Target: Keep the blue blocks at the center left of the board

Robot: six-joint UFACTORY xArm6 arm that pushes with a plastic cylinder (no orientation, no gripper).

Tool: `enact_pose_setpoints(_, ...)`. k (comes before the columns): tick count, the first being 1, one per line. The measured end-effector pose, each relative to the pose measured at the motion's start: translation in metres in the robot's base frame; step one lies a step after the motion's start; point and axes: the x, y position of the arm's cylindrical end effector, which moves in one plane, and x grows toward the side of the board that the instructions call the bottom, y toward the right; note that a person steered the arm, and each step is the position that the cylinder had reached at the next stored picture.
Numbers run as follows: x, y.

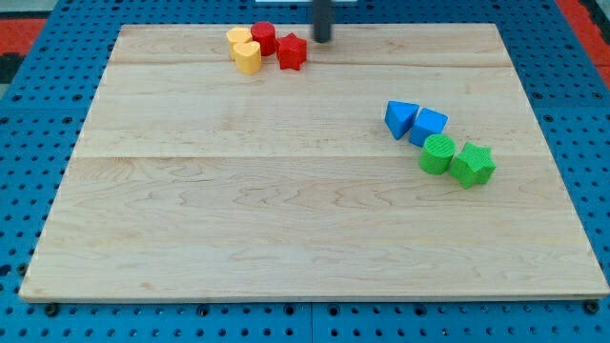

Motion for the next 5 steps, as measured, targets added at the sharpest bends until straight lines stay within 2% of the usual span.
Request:
enact_pose_setpoints(1,0.062,0.098)
enact_pose_setpoints(2,0.083,0.146)
enact_pose_setpoints(4,0.083,0.152)
enact_pose_setpoints(5,0.118,0.152)
